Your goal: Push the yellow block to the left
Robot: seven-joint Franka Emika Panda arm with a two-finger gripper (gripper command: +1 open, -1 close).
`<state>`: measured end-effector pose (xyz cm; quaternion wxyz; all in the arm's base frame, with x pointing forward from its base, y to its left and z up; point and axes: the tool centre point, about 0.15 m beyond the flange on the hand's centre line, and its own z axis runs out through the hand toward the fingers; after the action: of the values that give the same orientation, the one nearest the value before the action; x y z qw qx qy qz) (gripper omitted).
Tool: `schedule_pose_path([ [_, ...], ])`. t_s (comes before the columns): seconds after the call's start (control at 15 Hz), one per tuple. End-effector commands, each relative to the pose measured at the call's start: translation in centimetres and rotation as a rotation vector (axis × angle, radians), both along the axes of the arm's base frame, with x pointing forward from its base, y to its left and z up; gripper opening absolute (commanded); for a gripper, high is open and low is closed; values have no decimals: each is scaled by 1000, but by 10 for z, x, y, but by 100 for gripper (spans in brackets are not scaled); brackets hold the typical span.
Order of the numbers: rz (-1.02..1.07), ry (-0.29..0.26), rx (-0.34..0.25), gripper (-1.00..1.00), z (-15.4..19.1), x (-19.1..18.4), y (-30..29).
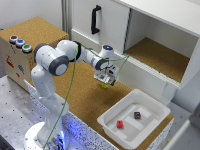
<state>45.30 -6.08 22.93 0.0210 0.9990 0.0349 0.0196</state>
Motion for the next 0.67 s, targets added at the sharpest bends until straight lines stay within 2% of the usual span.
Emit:
schedule_pose_path([
  [0.0,-74,-158,-41,100,32,-37,-2],
  [0.07,-41,-156,-65,100,43,-35,1],
  [0.13,-21,-188,-27,100,56,-35,4],
  [0.2,0,-204,-19,100,67,-34,2],
  [0.33,70,-199,25,100,82,-31,-15],
  [0.47,94,-196,12,100,87,-29,-36],
  [0.6,127,-213,31,100,85,-23,-49],
])
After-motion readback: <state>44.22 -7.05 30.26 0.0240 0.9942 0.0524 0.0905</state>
